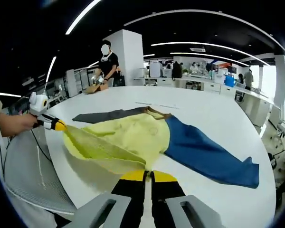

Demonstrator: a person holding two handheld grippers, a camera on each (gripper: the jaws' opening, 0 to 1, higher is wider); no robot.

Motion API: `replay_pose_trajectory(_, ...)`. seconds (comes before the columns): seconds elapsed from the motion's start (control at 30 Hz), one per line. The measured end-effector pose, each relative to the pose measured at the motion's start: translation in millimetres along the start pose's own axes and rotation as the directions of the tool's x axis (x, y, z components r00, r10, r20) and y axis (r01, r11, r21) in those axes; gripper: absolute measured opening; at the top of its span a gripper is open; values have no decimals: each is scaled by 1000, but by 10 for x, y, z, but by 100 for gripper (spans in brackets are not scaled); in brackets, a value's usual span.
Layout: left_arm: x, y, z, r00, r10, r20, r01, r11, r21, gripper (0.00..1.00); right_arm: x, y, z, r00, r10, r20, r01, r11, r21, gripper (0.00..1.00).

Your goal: Fold the garment on the visible template until the final outline fits inside the template.

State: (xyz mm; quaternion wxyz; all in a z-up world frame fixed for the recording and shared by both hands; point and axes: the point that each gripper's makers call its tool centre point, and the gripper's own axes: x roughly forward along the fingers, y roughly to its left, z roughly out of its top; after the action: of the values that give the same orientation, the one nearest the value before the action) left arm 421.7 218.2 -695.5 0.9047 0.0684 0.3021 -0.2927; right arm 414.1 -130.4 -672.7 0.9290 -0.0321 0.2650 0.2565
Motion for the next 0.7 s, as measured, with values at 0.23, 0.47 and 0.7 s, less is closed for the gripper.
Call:
replay_pose_trajectory(0.23,-27,-159,-136,999,-37,-29,37,999,-9,0,-182,35,-255,999,1,-37,-1,1000,19,0)
replay_pose_trajectory(0.47,-32,-358,-348,991,-98,-92,95,995,-37,0,-307,53,-606,996,0,-93,5,998,57,0)
replay_pose_trajectory(0.7,-57,-412,-472,980,-129,-148,122,991,-55,0,-370,125,-817,991,11,-131,-2,998,69,0)
